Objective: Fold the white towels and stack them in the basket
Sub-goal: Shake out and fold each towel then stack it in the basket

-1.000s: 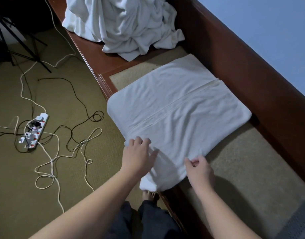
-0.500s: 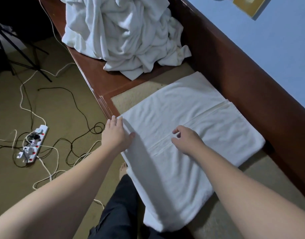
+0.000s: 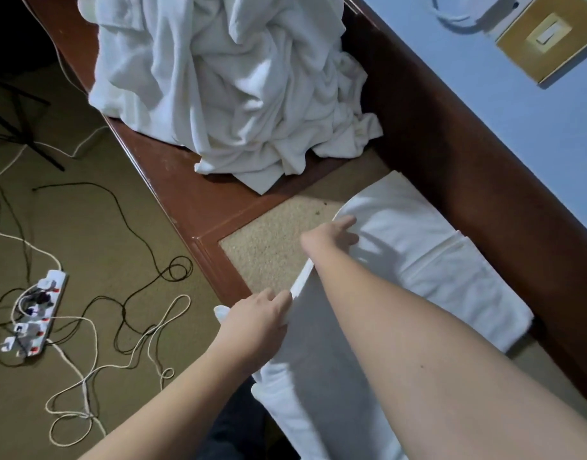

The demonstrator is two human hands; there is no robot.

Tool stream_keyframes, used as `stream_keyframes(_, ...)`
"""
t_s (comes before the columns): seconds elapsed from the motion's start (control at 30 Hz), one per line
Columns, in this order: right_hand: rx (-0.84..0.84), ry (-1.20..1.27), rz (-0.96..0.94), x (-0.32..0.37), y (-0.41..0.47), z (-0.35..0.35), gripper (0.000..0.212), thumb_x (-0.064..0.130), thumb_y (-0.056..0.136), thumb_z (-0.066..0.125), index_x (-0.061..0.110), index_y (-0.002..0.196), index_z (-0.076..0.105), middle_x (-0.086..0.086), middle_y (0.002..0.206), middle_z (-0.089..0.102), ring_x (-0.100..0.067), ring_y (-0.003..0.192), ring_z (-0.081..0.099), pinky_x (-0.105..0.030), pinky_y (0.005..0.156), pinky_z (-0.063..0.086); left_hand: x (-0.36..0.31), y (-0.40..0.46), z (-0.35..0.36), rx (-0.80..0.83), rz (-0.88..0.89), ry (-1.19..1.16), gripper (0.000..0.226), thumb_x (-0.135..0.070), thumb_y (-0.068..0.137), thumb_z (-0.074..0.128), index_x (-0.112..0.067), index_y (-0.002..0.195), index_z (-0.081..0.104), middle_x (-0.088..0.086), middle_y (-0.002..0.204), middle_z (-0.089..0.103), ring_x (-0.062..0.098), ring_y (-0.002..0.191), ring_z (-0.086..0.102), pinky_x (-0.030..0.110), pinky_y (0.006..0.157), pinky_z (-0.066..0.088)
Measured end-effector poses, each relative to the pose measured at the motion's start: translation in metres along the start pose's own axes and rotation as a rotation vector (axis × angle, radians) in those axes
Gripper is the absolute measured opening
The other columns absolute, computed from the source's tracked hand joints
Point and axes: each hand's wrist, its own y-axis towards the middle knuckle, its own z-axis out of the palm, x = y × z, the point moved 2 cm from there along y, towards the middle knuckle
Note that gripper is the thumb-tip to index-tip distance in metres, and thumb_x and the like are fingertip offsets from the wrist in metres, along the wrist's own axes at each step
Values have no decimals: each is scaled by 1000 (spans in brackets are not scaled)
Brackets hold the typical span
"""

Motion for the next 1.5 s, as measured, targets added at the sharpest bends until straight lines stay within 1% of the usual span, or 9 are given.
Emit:
stream_keyframes(0.17,-56,148,57,-11,37,-40,76,11,100,52,9,162,8,-18,158,41,-41,134,52,-44,103,46,-10,-18,-11,-54,23,32,40,-38,86,79,-26,91,41,-3,78,44,24,60,51,29,42,27)
stream_keyframes(0.23,-62,188,53,-23,50,-68,69,13,95,55,3,157,26,-17,154,46,-39,134,53,-42,107,47,-26,-28,-12,-39,60,52,43,-28,78,84,-25,93,44,0,79,43,24,58,48,31,41,23)
stream_keyframes(0.47,-177,471,-44,-105,68,-172,39,15,101,52,12,139,59,-2,122,62,-26,100,56,-31,83,45,-115,-80,4,72,76,127,58,-8,45,77,-33,91,54,0,80,36,18,48,18,29,39,1)
stream_keyframes(0.63,-283,735,33,-181,58,-232,45,28,106,53,4,144,52,-8,140,59,-29,123,59,-32,90,47,-189,-115,27,163,106,84,61,-21,36,83,-36,89,58,-4,74,29,23,40,24,26,50,-8)
stream_keyframes(0.77,-258,796,153,-252,71,-247,46,12,101,54,9,147,52,-5,141,57,-30,124,58,-35,104,49,-216,-137,64,282,94,164,62,-27,74,76,-33,127,45,5,106,47,29,81,63,39,53,30)
stream_keyframes(0.93,-175,526,32,-296,106,-235,39,19,91,57,9,127,66,-10,123,66,-32,99,63,-38,85,55,-198,-161,118,319,42,252,69,-12,35,88,-21,99,64,4,83,45,27,59,48,38,42,28)
stream_keyframes(1.2,-261,285,-252,-276,124,-242,25,31,103,60,16,123,58,-10,120,64,-29,101,57,-32,82,39,-150,-193,131,166,-69,342,33,-14,53,70,-19,82,56,0,71,49,31,60,56,62,95,48)
stream_keyframes(1.33,-377,501,-57,-282,125,-256,39,37,106,50,10,132,60,-11,135,62,-29,121,61,-34,92,50,-150,-206,130,185,-53,244,31,-9,59,59,-22,82,43,-2,65,43,28,43,47,33,55,35)
stream_keyframes(1.5,-209,634,114,-310,133,-259,49,17,100,44,23,148,52,-1,139,60,-18,108,57,-30,79,54,-154,-218,130,135,28,159,20,-21,66,48,-23,82,37,0,62,41,29,37,43,29,49,19)
